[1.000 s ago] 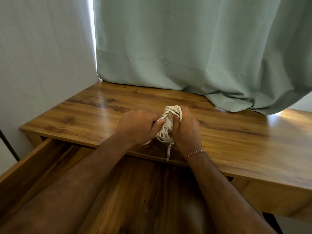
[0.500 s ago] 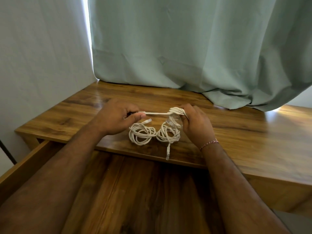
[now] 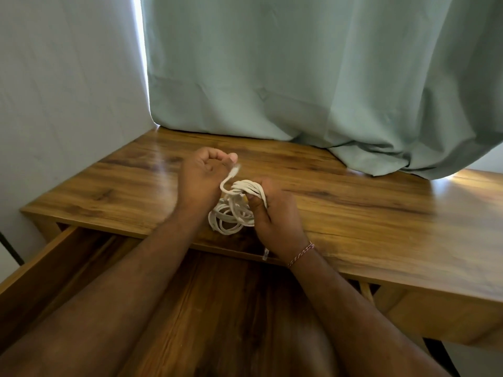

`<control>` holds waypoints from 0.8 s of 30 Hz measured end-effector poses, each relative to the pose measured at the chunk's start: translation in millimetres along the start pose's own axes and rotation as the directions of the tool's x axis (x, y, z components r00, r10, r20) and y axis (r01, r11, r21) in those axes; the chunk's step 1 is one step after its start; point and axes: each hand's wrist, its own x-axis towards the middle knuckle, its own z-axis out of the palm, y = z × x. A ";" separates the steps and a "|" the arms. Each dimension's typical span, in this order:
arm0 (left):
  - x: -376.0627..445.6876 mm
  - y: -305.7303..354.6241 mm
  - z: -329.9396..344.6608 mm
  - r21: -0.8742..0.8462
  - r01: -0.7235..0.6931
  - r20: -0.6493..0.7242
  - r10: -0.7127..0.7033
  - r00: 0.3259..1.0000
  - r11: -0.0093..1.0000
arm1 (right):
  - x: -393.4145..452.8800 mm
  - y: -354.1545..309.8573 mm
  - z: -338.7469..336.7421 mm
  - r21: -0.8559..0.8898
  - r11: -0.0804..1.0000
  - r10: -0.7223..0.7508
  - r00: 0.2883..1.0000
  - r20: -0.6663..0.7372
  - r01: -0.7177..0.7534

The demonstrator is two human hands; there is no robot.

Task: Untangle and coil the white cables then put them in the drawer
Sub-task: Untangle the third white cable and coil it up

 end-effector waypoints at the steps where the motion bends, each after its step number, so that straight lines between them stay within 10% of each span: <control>1: -2.2 0.9 1.1 -0.010 -0.010 -0.022 0.010 1.000 1.000 | -1.5 -0.2 1.7 -0.002 1.000 -0.001 1.000 -0.011 0.001; 13: -9.0 18.7 -3.9 0.388 -0.375 0.200 0.320 0.926 0.842 | -7.3 4.8 -2.8 -0.022 0.996 -0.088 0.996 -0.027 0.087; 24: -11.6 2.5 -0.2 0.348 -0.387 0.158 0.353 0.922 0.854 | -1.3 10.7 -15.1 0.118 0.993 -0.021 0.982 0.190 -0.001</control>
